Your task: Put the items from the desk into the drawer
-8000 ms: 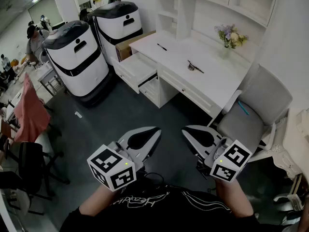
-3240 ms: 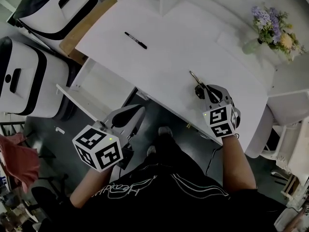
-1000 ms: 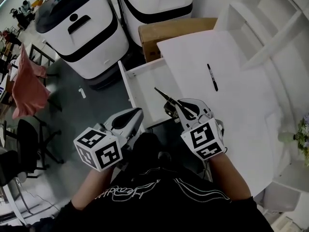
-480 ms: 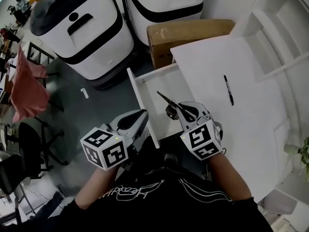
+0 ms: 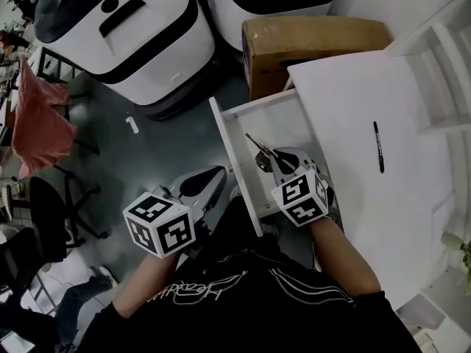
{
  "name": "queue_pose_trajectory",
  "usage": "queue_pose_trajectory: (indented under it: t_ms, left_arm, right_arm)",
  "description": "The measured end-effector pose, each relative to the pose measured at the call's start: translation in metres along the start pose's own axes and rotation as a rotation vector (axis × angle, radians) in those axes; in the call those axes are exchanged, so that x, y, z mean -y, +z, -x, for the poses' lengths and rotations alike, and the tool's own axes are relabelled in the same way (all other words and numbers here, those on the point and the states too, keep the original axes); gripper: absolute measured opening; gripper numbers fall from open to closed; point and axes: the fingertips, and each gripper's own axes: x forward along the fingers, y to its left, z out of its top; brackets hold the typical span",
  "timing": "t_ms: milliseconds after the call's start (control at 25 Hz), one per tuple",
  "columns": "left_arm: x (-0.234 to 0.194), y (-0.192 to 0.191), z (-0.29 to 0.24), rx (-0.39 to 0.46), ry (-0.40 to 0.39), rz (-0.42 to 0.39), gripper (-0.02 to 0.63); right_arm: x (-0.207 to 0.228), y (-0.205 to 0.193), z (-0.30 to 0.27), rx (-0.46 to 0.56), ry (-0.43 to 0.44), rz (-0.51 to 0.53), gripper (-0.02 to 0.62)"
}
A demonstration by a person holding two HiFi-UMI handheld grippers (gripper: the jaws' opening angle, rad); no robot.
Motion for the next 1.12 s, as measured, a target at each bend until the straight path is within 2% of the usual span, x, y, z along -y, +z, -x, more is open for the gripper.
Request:
queue_pose_trajectory:
  t_ms: [320, 640, 800, 1120]
  left_arm:
    - [-0.038, -0.003, -0.007, -0.056, 0.005, 0.033, 0.009]
    - [-0.056, -0.006, -0.013, -0.073, 0.0, 0.052, 0.009]
    - [-0.062, -0.008, -0.017, -0.08, 0.005, 0.061, 0.009]
    - [-0.064, -0.012, -0.021, -0.082, 0.01, 0.08, 0.009]
  right_arm:
    - [0.018, -0.032, -0.065, -0.092, -0.04, -0.037, 0.011]
    - [0.032, -0.057, -0.102, -0.151, -0.13, 0.069, 0.011]
    - [0.033, -0.062, -0.11, -0.147, -0.154, 0.125, 0.011]
    - [0.017, -0.075, -0.125, -0.188, -0.127, 0.243, 0.012]
